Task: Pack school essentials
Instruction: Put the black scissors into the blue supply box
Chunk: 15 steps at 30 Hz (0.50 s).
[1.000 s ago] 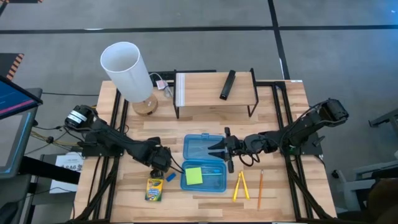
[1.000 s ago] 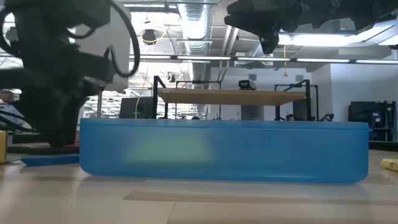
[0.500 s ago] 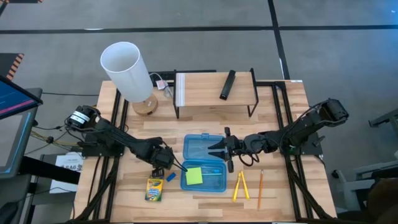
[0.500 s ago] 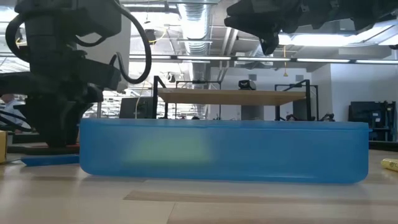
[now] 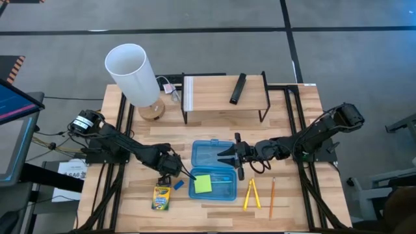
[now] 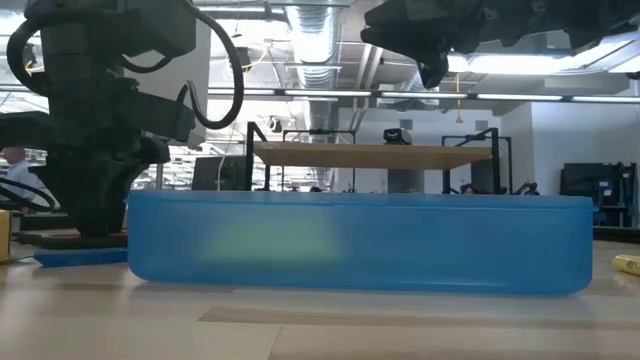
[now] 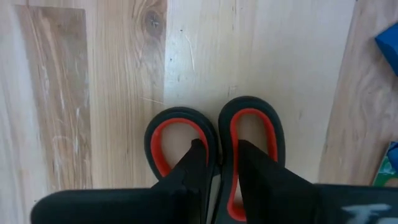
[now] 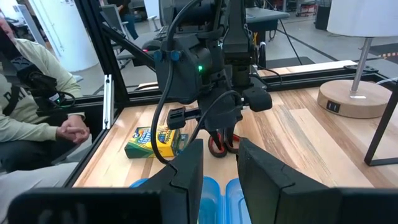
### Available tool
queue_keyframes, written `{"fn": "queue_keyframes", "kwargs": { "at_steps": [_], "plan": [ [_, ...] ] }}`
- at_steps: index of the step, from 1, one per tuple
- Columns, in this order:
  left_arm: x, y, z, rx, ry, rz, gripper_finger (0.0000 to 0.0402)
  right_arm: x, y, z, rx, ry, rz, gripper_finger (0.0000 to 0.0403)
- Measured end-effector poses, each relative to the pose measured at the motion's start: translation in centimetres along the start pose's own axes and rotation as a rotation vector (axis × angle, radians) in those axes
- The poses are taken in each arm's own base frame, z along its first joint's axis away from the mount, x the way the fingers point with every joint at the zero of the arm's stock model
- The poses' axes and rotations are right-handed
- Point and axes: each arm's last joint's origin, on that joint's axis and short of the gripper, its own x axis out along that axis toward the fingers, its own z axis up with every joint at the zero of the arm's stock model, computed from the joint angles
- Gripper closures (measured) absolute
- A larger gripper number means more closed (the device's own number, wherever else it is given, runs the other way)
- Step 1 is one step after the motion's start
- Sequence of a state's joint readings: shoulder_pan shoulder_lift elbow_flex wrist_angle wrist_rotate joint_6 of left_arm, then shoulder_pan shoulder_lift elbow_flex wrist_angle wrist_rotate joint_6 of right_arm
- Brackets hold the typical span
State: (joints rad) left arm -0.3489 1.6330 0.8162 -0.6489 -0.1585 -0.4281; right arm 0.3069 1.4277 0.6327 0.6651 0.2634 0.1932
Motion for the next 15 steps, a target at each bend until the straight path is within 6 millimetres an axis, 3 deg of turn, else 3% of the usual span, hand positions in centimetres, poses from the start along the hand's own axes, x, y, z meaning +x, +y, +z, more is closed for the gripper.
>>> {"fn": "queue_keyframes", "kwargs": {
  "at_steps": [8,15],
  "plan": [
    [-1.0,0.3,0.0,-0.01,-0.045,0.006,0.0369,0.0,-0.1,0.0,-0.007,-0.001,-0.002,0.0285],
    [-1.8,0.5,-0.1,-0.015,-0.07,-0.014,0.0399,0.0,-0.1,0.0,-0.008,-0.001,-0.002,0.0285]
  ]
}}
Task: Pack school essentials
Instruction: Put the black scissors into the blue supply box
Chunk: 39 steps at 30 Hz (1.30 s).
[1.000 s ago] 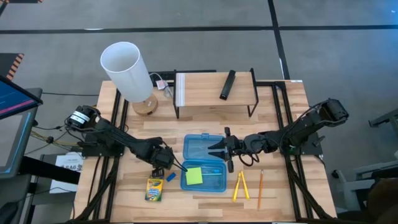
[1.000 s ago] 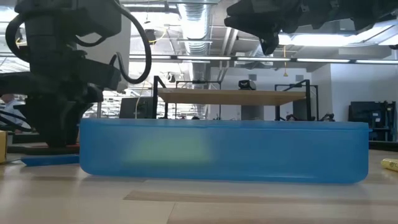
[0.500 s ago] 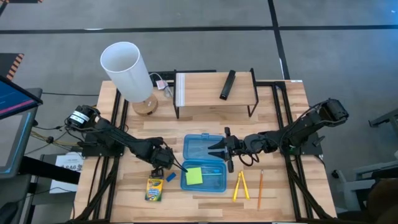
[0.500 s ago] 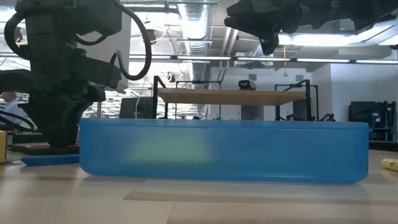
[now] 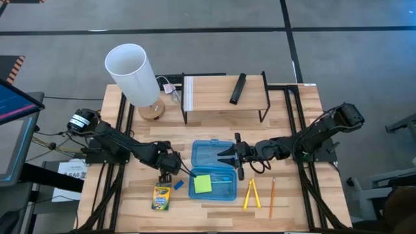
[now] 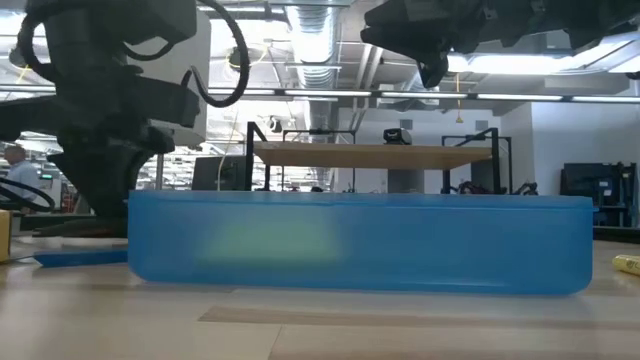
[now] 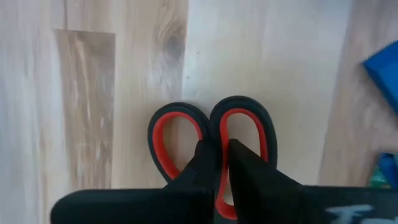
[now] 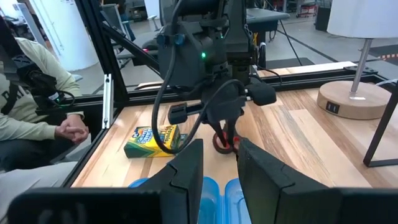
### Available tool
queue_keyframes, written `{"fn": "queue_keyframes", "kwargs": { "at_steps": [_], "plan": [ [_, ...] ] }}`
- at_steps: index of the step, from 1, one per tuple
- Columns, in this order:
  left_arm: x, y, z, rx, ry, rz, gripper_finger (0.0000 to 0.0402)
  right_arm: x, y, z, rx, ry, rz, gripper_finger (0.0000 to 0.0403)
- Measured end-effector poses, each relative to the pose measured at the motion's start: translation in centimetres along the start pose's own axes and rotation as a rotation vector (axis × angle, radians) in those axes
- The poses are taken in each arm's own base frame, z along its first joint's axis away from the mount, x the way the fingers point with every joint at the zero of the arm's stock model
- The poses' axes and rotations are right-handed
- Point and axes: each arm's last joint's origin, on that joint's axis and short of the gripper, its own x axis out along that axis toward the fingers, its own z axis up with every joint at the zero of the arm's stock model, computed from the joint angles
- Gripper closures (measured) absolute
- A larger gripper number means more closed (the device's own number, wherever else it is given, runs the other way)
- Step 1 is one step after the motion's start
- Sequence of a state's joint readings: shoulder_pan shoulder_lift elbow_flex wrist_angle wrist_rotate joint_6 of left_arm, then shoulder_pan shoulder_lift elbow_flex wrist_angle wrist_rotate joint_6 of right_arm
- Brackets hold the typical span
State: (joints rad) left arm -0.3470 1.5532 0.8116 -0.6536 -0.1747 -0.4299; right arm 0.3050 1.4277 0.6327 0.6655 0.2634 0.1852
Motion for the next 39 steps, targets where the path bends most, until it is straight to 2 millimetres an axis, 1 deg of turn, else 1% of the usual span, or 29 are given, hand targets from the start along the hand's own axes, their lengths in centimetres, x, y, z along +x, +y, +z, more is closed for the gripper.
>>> {"fn": "queue_keyframes", "kwargs": {
  "at_steps": [7,12,17,21,24,27,29,32,33,35,39],
  "plan": [
    [0.0,0.0,0.0,0.001,0.007,-0.004,0.04,0.0,0.0,0.0,-0.003,0.003,0.0,0.0285],
    [-0.5,-0.1,0.4,0.009,-0.001,-0.008,0.0401,0.0,0.0,0.0,-0.003,0.002,0.0,0.0285],
    [-1.6,-0.2,1.2,0.016,-0.004,0.013,0.0401,0.0,0.0,0.0,-0.002,0.001,0.0,0.0285],
    [-3.0,-0.5,2.3,0.015,-0.033,0.011,0.0401,0.0,0.0,0.0,-0.002,-0.001,0.0,0.0285],
    [-4.4,-1.0,3.5,0.013,-0.102,0.006,0.0401,-0.2,0.0,0.1,-0.014,0.007,-0.001,0.0285],
    [-5.8,-1.8,5.2,-0.033,-0.211,-0.034,0.0401,-0.8,0.0,0.9,-0.016,-0.009,0.002,0.0285],
    [-6.7,-2.4,6.0,-0.035,-0.283,-0.057,0.0401,-1.2,-0.1,1.4,-0.016,-0.013,-0.003,0.0285],
    [-7.5,-3.5,7.5,-0.013,-0.371,-0.085,0.0401,-2.1,-0.1,2.2,-0.029,-0.019,-0.02,0.0285],
    [-7.6,-3.8,7.9,-0.005,-0.373,-0.078,0.0401,-2.5,0.0,2.5,-0.027,-0.028,-0.017,0.0285],
    [-7.6,-4.5,9.2,0.014,-0.402,-0.074,0.0401,-3.0,0.0,3.1,-0.027,-0.035,-0.014,0.0285],
    [-6.3,-6.0,12.3,0.091,-0.384,-0.058,0.0401,-4.0,0.2,3.7,-0.029,-0.035,0.001,0.0285]
  ]
}}
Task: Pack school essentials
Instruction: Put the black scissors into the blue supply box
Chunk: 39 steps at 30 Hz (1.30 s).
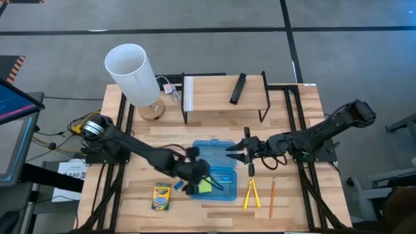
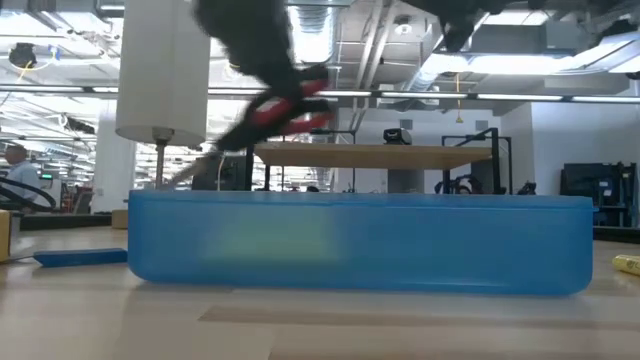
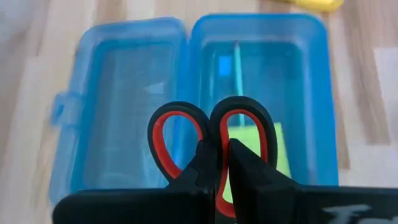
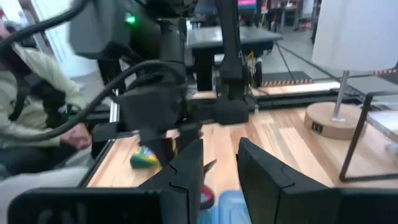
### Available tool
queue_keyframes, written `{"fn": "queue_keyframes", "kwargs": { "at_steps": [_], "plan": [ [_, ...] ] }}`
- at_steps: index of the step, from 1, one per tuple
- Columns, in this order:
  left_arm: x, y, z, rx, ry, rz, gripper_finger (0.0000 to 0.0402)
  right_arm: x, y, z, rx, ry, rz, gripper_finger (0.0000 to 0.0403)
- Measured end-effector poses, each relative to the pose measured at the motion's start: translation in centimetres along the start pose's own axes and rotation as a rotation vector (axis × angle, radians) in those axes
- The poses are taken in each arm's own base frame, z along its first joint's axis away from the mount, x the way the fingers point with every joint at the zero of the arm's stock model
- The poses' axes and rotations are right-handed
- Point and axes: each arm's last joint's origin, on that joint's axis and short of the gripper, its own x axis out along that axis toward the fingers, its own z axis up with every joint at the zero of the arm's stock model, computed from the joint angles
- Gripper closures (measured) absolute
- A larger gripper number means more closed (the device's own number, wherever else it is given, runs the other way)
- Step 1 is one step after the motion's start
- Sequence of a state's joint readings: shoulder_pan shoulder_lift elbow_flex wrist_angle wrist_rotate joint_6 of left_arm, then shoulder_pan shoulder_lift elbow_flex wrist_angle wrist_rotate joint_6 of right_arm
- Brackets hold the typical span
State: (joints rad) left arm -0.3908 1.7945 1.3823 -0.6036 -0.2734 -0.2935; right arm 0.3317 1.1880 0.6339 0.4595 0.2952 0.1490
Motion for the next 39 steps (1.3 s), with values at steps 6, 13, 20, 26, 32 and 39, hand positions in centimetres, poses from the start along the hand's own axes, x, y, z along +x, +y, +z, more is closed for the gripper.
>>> {"fn": "queue_keyframes", "kwargs": {
  "at_steps": [6,13,20,26,32,39],
  "plan": [
    [2.9,-1.4,4.0,0.065,0.022,-0.013,0.0401,-0.8,0.2,0.3,-0.014,0.005,0.014,0.0285],
    [6.2,-1.2,5.9,0.038,0.099,0.005,0.0401,-1.4,0.0,0.9,-0.01,-0.01,-0.008,0.0285],
    [9.2,-0.9,5.2,-0.023,0.174,-0.033,0.0401,-1.4,0.0,1.0,-0.008,-0.013,-0.007,0.0285],
    [9.5,-0.7,6.0,-0.062,0.108,-0.054,0.0401,-1.3,0.0,0.9,-0.008,-0.008,-0.011,0.0285],
    [9.5,-0.6,6.7,-0.068,0.05,-0.093,0.0401,-1.3,-0.1,0.9,-0.013,-0.008,-0.014,0.0285],
    [9.4,-0.7,7.0,-0.071,0.027,-0.139,0.0401,-1.3,-0.1,0.8,0.005,0.002,-0.016,0.0285]
  ]
}}
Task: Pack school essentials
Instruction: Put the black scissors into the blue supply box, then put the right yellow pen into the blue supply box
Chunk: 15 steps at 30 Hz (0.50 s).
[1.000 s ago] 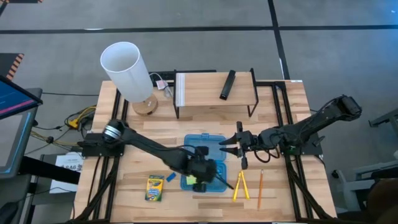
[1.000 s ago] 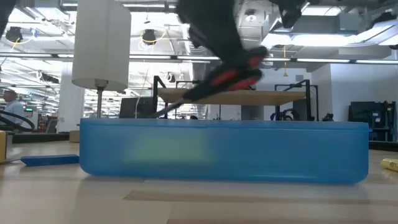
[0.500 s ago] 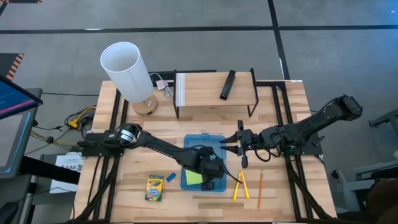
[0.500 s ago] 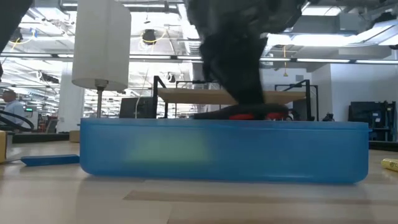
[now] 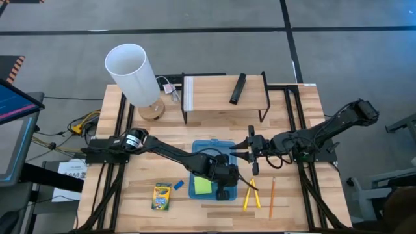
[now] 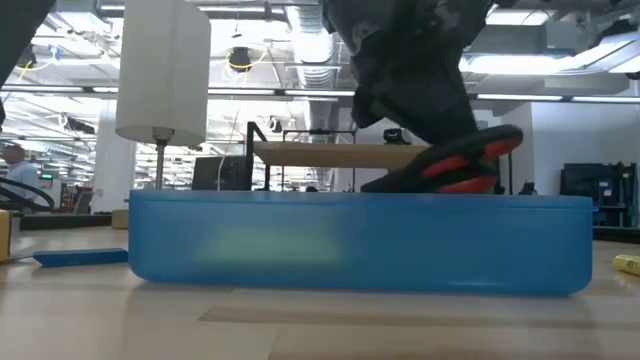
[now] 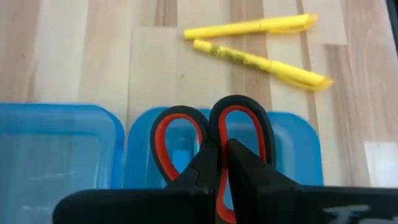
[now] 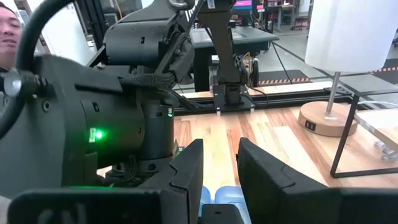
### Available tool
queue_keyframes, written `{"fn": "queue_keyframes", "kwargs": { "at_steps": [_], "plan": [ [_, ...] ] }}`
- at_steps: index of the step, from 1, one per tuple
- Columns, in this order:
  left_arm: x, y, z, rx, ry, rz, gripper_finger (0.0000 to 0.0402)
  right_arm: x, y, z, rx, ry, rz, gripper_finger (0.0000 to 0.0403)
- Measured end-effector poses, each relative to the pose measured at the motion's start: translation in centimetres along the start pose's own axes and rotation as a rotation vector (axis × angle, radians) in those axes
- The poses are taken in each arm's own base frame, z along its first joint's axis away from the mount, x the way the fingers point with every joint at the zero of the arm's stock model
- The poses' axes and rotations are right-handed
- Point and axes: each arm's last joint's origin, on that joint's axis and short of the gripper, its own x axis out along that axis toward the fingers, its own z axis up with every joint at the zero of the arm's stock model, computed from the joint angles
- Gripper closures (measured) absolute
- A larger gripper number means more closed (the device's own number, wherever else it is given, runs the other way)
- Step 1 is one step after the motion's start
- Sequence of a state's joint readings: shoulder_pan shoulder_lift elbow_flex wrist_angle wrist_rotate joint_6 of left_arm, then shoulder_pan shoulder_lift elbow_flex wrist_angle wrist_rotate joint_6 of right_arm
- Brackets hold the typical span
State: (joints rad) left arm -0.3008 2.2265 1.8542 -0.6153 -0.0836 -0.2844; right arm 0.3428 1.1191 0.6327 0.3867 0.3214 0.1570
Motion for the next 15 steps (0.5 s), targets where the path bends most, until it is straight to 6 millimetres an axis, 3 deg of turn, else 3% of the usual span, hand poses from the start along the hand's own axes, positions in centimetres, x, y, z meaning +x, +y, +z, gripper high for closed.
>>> {"fn": "queue_keyframes", "kwargs": {
  "at_steps": [7,15],
  "plan": [
    [-0.06,0.36,-1.07,-0.023,0.109,0.041,0.0354,0.0,0.0,0.01,0.002,-0.001,0.0,0.0285],
    [-0.15,0.15,-0.9,0.047,0.095,0.014,0.0286,0.0,0.0,0.01,0.002,-0.001,0.001,0.0285]
  ]
}}
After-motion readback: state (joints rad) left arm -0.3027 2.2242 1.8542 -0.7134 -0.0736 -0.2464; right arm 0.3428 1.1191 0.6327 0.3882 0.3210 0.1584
